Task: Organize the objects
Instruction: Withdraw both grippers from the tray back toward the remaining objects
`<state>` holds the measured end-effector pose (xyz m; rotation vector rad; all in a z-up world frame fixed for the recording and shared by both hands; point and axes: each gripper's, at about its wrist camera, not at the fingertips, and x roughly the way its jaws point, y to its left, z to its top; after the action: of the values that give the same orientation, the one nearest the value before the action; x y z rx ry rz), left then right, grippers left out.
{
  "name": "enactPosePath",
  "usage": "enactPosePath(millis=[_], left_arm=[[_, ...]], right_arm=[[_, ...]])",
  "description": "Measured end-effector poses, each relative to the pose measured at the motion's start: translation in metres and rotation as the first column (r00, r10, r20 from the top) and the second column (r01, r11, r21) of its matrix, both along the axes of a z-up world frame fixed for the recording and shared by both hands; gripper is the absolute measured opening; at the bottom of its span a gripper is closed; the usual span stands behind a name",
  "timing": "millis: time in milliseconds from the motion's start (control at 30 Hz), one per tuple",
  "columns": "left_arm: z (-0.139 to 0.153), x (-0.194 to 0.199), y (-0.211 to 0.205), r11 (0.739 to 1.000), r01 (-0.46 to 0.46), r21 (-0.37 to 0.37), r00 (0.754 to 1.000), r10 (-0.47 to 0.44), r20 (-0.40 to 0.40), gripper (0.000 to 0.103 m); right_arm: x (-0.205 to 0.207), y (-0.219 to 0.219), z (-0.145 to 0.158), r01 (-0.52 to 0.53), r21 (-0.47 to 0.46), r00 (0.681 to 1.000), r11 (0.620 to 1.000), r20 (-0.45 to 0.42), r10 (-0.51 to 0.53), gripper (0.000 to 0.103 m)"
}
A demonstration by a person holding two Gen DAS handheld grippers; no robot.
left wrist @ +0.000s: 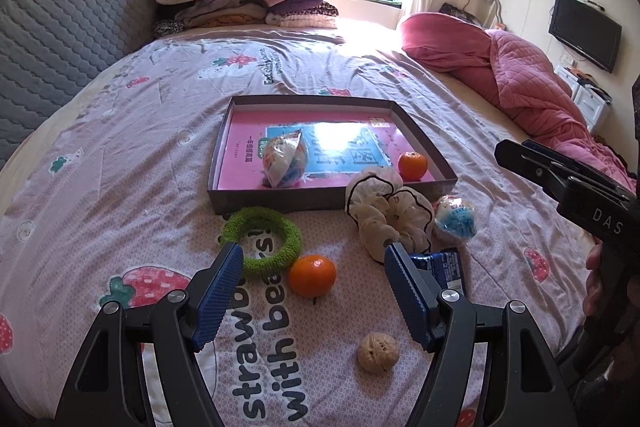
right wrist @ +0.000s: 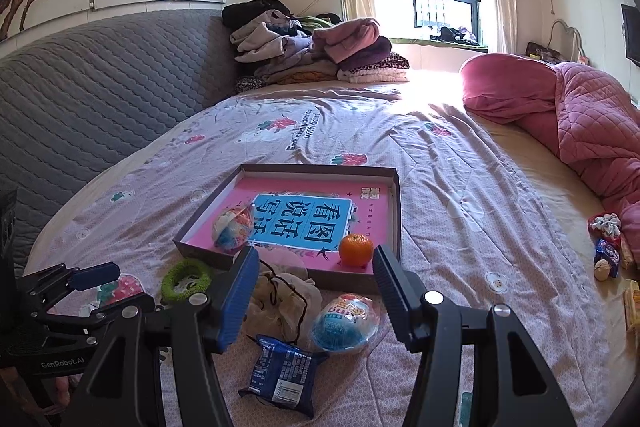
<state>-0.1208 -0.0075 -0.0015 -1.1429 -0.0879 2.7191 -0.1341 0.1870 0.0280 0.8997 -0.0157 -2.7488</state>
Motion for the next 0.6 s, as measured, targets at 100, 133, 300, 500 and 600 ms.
enactPosePath(millis=[100,133,300,500,600], left_arm=[[-0.005,0.004,0.003,1.000,0.013,-0.001,1.000,-0.013,0.016,0.074],[-0.007,0.005,0.005,1.000,0.015,-0.006,1.000,-0.015,0.019,0.074],[-0.013,0.010,0.010,1.000,0.027,-0.012,0.999,-0.027,0.037,0.074],[-0.017,0.017,0.016,0.999,0.041,-0.021,0.998,-0.040,0.047,0.074],[-0.020,0.019,0.019,0.999,0.047,-0.023,0.997,-0.046,0.058,0.074]], right_arm=[[0.000,0.003,-0.005,0.008,0.000,1.000,1.000,0.014,-0.008,0.059],[0.000,0.003,-0.006,0.012,0.003,1.000,1.000,0.018,-0.012,0.059],[0.002,0.005,-0.010,0.022,0.017,1.000,1.000,0.021,-0.022,0.059],[0.004,0.004,-0.015,0.017,0.027,0.999,0.999,0.035,-0.018,0.059],[0.005,0.004,-0.018,0.017,0.032,0.999,0.999,0.043,-0.019,0.059]])
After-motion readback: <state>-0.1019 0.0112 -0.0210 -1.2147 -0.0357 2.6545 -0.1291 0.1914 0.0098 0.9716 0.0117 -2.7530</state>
